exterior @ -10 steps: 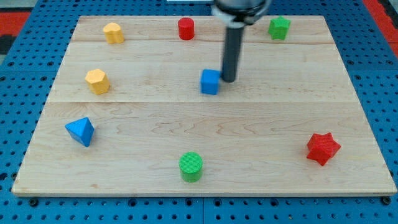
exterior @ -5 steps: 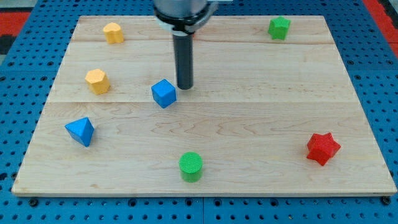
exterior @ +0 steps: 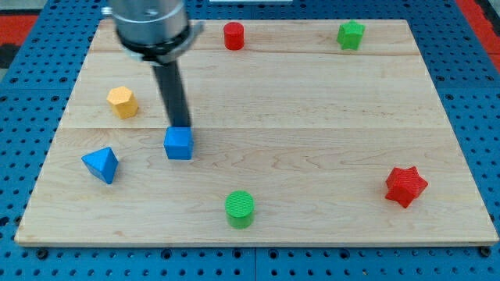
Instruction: Move the blue cube close to blue triangle
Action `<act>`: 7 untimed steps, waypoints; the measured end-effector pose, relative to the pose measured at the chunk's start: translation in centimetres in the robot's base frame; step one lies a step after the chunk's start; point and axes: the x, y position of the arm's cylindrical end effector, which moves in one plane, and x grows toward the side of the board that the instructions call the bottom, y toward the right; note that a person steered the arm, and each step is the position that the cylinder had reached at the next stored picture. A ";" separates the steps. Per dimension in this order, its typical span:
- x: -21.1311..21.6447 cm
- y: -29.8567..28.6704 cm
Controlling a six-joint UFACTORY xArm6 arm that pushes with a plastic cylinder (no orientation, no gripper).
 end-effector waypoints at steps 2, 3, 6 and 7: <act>4.4 1.8; 5.1 -3.3; 1.7 -6.3; 2.8 -7.8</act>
